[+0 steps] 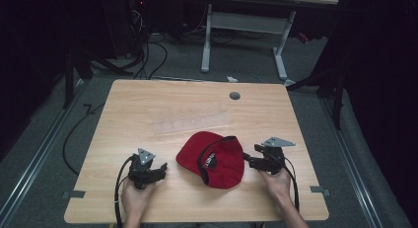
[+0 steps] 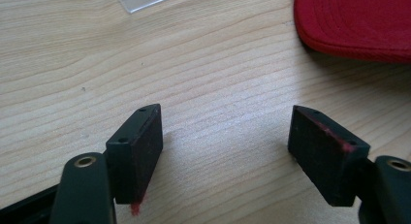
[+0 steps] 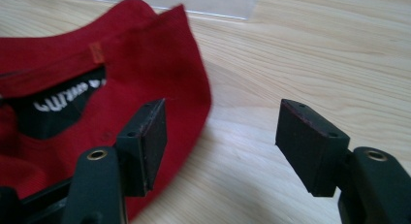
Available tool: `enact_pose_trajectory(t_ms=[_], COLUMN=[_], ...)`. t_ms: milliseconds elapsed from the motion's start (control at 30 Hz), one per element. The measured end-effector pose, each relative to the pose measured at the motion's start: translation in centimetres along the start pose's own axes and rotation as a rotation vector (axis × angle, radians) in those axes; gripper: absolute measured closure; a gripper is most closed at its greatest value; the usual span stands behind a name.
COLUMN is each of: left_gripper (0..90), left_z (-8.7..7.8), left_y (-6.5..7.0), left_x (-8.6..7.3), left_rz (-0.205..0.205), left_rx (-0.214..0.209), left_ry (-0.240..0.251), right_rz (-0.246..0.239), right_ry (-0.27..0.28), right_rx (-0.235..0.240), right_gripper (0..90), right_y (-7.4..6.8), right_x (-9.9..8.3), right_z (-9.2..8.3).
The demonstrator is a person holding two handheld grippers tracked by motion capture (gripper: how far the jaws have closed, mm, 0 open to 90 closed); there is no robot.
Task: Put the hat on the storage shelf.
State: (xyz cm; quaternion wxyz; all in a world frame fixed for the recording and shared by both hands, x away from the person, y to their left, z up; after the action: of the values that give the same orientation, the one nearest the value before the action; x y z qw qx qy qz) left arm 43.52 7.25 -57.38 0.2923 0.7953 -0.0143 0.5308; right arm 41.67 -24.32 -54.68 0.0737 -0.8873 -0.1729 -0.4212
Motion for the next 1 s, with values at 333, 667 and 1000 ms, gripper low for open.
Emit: enact_pose_trajectory(t_ms=[333, 667, 1000], left_gripper=[28.5, 28.4, 28.2], left_z=[0.0, 0.0, 0.0], left_y=[0.0, 0.0, 0.0], left_x=[0.0, 0.0, 0.0], left_rz=[0.000, 0.000, 0.000], left_rx=[-0.001, -0.001, -0.001], left_ry=[-0.001, 0.000, 0.000], right_rz=[-0.022, -0.050, -0.058], right_ry=[-0.023, -0.056, -0.086], right_rx=[0.083, 0.159, 0.199], right_gripper=[30.7, 31.2, 36.7], right_y=[-1.8, -3.3, -4.5], right_x=[2.1, 3.5, 3.7], right_z=[2.0, 3.8, 6.6])
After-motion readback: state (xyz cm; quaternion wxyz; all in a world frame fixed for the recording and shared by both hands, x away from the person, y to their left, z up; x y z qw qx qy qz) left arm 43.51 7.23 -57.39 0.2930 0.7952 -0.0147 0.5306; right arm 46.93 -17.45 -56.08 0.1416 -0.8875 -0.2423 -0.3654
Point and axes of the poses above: each handheld gripper's, and its own axes: z roughly forward along the jaws, x roughly out of its top, y roughly to its right, the point moved 8 cm from there along z, roughly forward along the jaws, and after that the axes turned 10 degrees about -x, right-handed, at the moved point
